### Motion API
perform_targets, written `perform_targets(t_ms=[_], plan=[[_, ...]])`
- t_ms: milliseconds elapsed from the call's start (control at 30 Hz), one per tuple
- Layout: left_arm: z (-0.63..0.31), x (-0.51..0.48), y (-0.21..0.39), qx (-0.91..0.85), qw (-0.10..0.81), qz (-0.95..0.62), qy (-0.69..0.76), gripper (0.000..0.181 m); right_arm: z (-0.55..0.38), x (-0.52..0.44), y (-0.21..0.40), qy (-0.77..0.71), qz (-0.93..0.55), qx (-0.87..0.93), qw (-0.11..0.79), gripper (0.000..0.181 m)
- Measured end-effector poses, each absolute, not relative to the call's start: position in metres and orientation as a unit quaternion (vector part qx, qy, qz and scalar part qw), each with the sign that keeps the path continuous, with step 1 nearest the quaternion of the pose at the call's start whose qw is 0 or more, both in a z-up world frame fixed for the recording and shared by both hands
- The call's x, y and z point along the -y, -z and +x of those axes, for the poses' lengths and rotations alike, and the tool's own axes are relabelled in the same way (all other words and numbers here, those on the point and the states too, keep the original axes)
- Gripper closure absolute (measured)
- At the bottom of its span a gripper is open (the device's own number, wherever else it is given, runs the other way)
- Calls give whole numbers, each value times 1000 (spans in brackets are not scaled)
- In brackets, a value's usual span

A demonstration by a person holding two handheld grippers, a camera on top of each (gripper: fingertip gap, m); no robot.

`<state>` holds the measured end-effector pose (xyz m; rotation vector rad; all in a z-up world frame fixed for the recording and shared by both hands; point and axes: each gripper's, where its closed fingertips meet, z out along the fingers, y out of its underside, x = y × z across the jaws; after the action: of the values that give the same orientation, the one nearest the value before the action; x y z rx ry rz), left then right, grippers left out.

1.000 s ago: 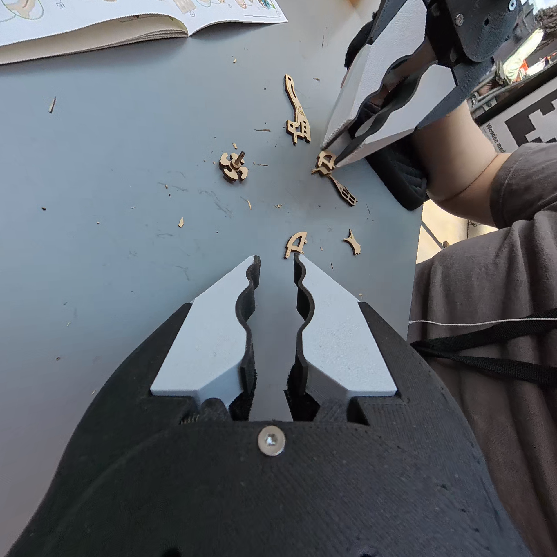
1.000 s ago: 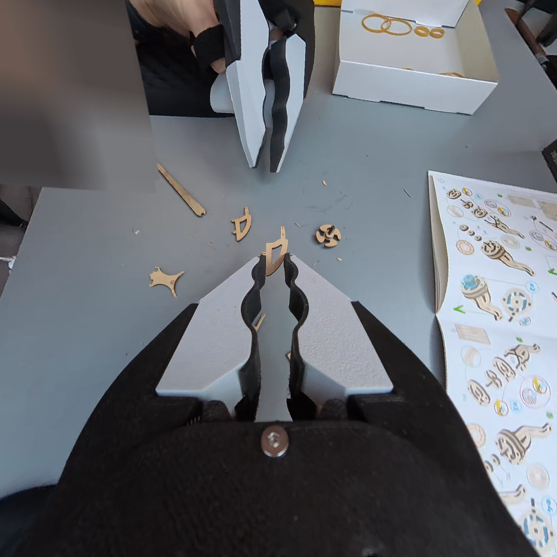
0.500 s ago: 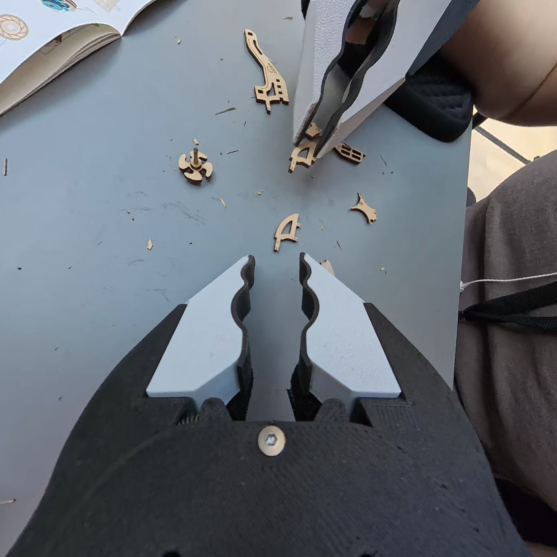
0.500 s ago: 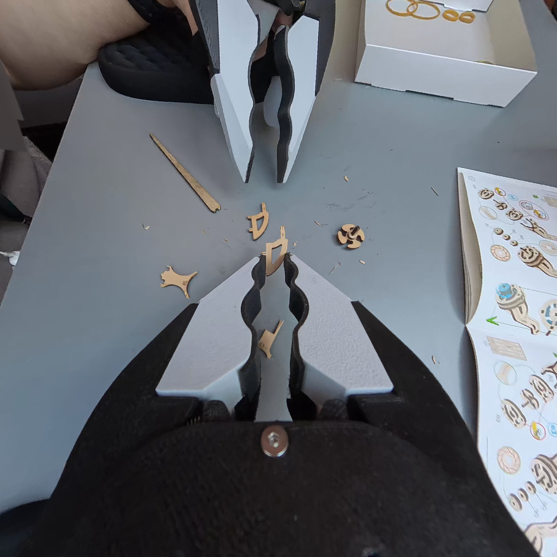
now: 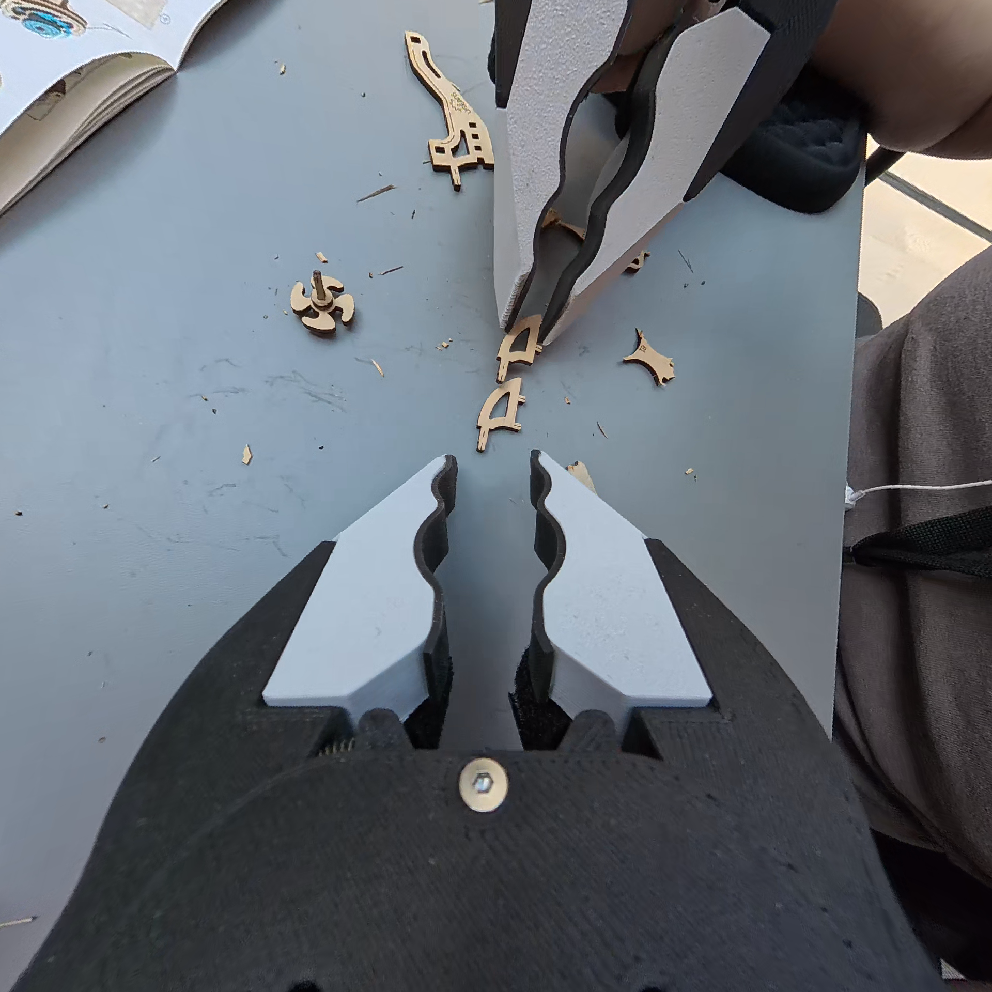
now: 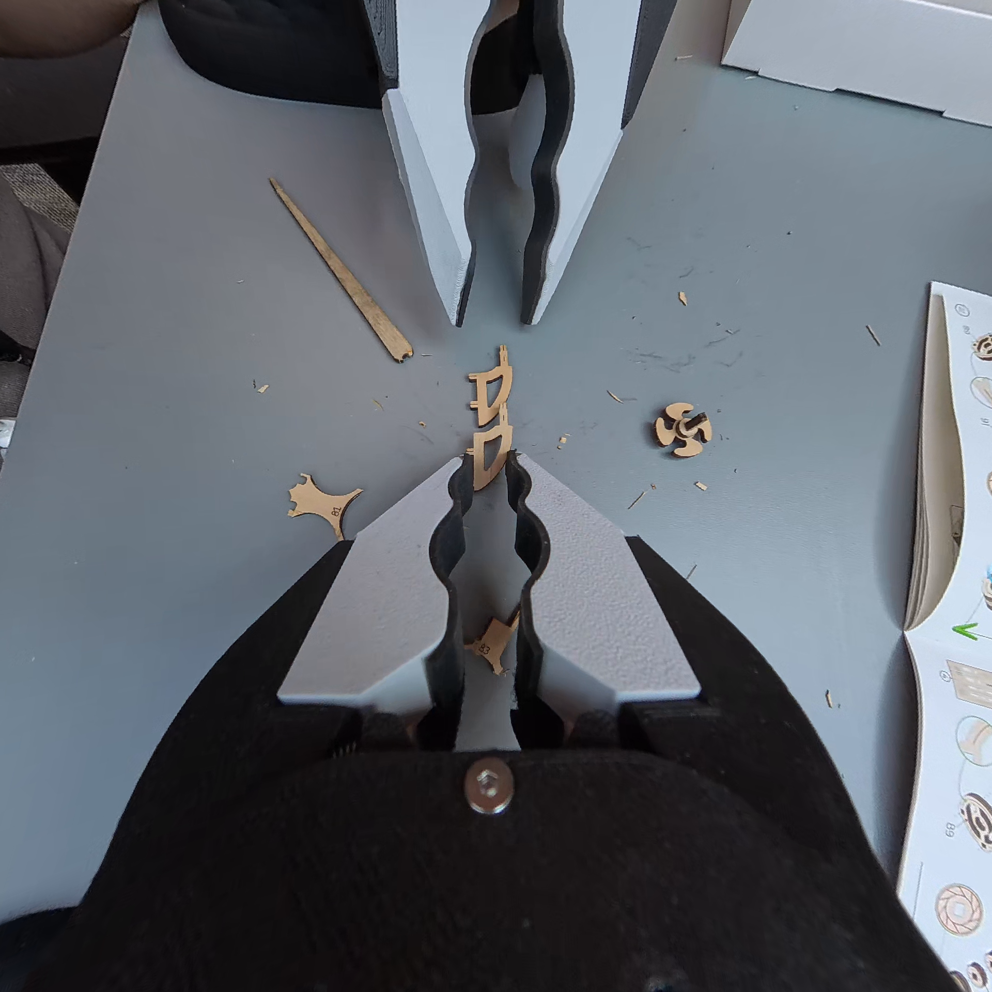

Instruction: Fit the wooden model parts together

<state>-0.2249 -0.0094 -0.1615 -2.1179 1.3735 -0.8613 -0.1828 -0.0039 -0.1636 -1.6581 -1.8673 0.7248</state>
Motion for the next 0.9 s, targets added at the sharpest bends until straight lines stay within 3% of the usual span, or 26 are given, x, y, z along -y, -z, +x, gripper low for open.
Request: perform_targets(t_ms=[33,500,667,900], plan=[[-225,10,163,-502,233,-773,310,155,-183,4,164,-270,-614,692,267,170],[-226,10,165,-503,230,-774,307,155,-178,4,167,-283,-615,686,266,170],[-227,9,163,-500,231,-775,310,155,-176,7,168,-293,-617,682,261,156],[-227,9,164,-499,229,-777,308,154,-174,6,169,-302,-628,671,254,157]])
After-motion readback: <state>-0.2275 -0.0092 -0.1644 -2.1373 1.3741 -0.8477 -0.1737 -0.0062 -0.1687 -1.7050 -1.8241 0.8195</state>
